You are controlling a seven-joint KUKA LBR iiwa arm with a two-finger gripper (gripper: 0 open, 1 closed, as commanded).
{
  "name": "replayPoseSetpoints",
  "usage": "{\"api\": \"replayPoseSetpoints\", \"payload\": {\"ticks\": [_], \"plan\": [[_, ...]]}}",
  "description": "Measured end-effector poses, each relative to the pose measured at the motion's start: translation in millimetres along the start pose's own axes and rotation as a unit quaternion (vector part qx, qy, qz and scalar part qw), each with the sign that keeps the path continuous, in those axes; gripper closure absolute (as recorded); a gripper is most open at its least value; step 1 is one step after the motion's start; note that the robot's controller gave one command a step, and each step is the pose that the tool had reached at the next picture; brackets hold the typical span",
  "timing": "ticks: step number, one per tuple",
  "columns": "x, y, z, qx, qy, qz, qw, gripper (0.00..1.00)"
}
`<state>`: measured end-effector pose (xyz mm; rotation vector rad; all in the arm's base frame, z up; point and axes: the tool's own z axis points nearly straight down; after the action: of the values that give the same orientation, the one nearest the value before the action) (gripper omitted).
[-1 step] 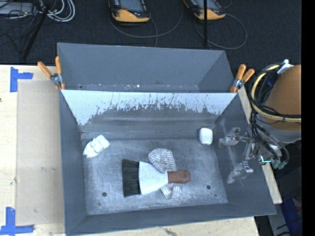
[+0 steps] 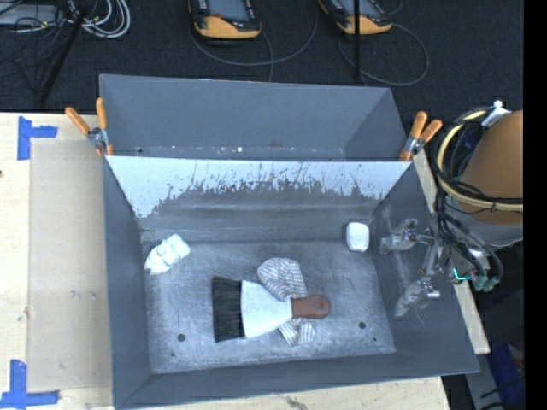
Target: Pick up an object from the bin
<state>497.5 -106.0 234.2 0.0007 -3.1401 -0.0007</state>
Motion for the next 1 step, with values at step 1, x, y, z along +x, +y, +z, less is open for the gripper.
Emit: {"api": "replayPoseSetpoints", "payload": {"ticks": [1], "plan": [[-12.4,8.4,44.6,0.001,-0.0043,-0.021,0.9998,0.0]]}}
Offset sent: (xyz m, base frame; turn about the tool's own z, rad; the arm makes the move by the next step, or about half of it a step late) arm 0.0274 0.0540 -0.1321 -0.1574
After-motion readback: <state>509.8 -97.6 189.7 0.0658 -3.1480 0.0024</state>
